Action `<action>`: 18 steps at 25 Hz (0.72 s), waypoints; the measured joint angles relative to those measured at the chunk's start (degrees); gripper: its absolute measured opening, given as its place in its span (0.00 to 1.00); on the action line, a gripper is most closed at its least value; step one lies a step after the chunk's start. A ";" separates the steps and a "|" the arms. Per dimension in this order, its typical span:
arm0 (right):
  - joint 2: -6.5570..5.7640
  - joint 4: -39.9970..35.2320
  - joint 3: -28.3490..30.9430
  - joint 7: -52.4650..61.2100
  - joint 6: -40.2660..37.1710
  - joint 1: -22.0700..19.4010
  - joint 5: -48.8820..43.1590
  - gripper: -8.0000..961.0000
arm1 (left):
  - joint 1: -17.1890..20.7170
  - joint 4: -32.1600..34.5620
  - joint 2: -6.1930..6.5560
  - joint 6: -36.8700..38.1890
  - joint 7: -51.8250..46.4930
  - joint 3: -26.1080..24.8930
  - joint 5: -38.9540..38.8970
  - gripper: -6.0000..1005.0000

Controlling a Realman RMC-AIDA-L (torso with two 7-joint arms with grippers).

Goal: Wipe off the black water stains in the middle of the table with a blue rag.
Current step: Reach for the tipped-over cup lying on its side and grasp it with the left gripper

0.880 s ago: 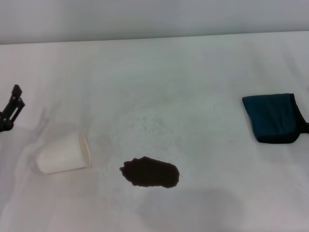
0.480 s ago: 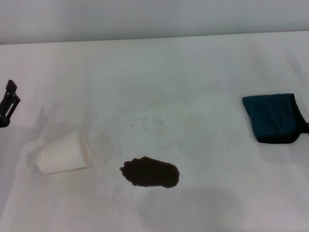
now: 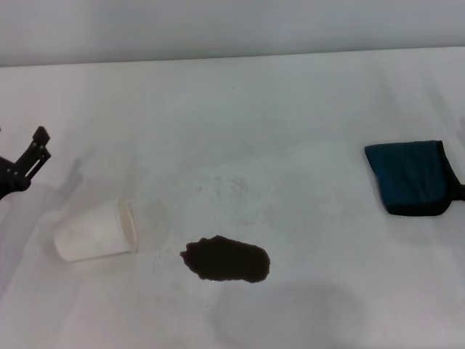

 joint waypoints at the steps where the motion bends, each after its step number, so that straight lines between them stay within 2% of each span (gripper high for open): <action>1: 0.00 0.00 -0.04 0.00 -0.25 0.02 -0.20 0.90 | -0.71 -1.44 0.03 -0.03 -2.12 -0.02 1.45 0.86; 4: 0.00 -0.10 -0.50 0.00 -0.66 0.07 -0.24 0.91 | -3.26 -6.63 0.07 0.57 -9.88 -0.01 5.94 0.86; 8: 0.05 -0.02 -1.79 0.00 -1.65 0.87 -0.24 0.90 | -8.69 -18.63 0.08 4.73 -23.99 0.80 13.60 0.86; 9: 0.09 -0.01 -1.97 0.00 -1.71 1.06 -0.24 0.90 | -8.69 -18.63 0.08 4.73 -23.99 0.80 13.60 0.86; 10: 0.16 0.24 -2.01 0.00 -1.72 1.24 -0.24 0.90 | -10.52 -22.86 0.09 6.16 -28.23 1.00 16.65 0.86; 11: 0.22 0.56 -2.03 0.01 -1.71 1.46 -0.24 0.90 | -14.11 -29.47 0.05 8.53 -35.08 1.00 22.78 0.86; 12: 0.23 0.92 -2.04 0.02 -1.72 1.68 -0.24 0.91 | -15.63 -32.47 0.02 9.88 -37.86 1.00 25.51 0.86; 15: 0.37 1.56 -2.06 0.04 -2.30 2.56 -0.23 0.90 | -20.52 -42.23 0.00 15.00 -44.92 0.98 33.66 0.86; 18: 0.52 1.59 -1.96 0.05 -3.27 3.14 -0.23 0.90 | -25.14 -50.58 0.04 20.29 -47.35 1.03 41.99 0.86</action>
